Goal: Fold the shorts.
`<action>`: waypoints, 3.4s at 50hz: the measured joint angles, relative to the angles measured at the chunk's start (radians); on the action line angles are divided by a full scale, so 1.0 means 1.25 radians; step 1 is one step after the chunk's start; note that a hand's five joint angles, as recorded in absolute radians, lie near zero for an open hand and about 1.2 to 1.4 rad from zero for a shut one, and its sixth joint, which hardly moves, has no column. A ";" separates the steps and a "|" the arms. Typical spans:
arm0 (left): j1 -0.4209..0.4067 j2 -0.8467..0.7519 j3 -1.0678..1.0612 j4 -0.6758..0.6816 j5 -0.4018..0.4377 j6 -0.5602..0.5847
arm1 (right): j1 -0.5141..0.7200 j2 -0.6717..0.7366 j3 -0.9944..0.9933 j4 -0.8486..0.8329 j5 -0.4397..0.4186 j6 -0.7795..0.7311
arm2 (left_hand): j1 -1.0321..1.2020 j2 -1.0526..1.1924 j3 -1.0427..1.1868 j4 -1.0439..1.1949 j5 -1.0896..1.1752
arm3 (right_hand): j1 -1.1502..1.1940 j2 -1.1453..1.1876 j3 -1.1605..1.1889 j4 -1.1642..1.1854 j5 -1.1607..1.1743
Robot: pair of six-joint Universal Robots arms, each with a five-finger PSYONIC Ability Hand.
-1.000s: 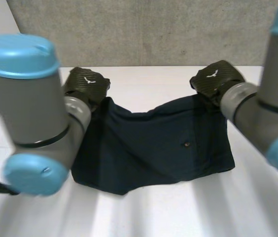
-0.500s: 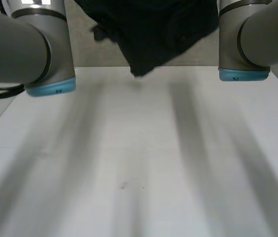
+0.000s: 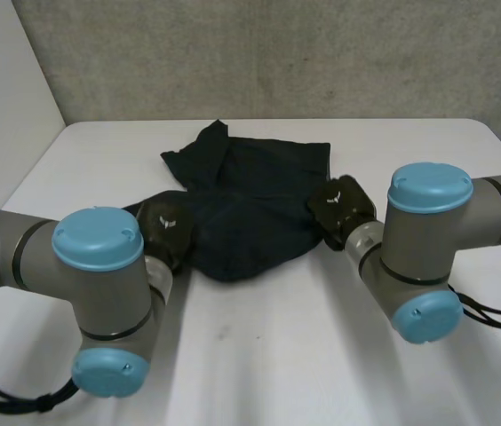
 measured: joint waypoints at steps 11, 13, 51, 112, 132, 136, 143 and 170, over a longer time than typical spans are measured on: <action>-0.015 0.161 -0.087 -0.271 -0.035 0.003 | 0.002 -0.183 0.183 0.140 -0.009 -0.025 | 0.000 0.000 0.000 0.000 0.000 | 0.000 0.000 0.006 0.000 0.000; -0.017 0.191 -0.107 -0.305 -0.035 0.005 | 0.003 -0.207 0.209 0.173 -0.009 -0.042 | 0.000 0.000 0.000 0.000 0.000 | 0.000 0.000 0.006 0.000 0.000; 0.165 0.035 0.140 -0.175 0.371 0.002 | 0.003 -0.378 0.585 0.037 0.004 -0.149 | -0.613 -0.672 -0.667 -0.675 -0.647 | 0.007 0.000 0.006 0.000 0.000; 0.121 -0.187 0.308 -0.212 0.011 0.020 | -0.001 -0.359 0.611 -0.012 0.006 -0.115 | -0.548 -0.581 -0.565 -0.580 -0.554 | 0.012 0.000 0.006 0.000 0.000; 0.069 0.181 0.041 -0.270 0.108 -0.096 | -0.040 -0.361 0.586 -0.022 -0.004 0.046 | -0.603 -0.659 -0.653 -0.662 -0.633 | 0.015 0.000 0.006 0.000 0.000; 0.042 0.281 -0.057 -0.353 0.135 -0.164 | -0.057 -0.362 0.574 -0.021 -0.016 0.125 | -0.587 -0.640 -0.634 -0.642 -0.614 | 0.015 0.000 0.006 0.000 0.000; 0.002 0.403 -0.228 -0.440 0.135 -0.204 | -0.074 -0.362 0.565 -0.020 -0.022 0.191 | -0.576 -0.627 -0.623 -0.630 -0.600 | 0.015 0.000 0.006 0.000 0.000; -0.058 0.320 -0.355 -0.315 0.007 -0.148 | -0.075 -0.409 0.573 0.060 -0.020 0.097 | 0.019 -0.009 -0.006 -0.007 -0.019 | 0.015 0.000 0.006 0.000 0.000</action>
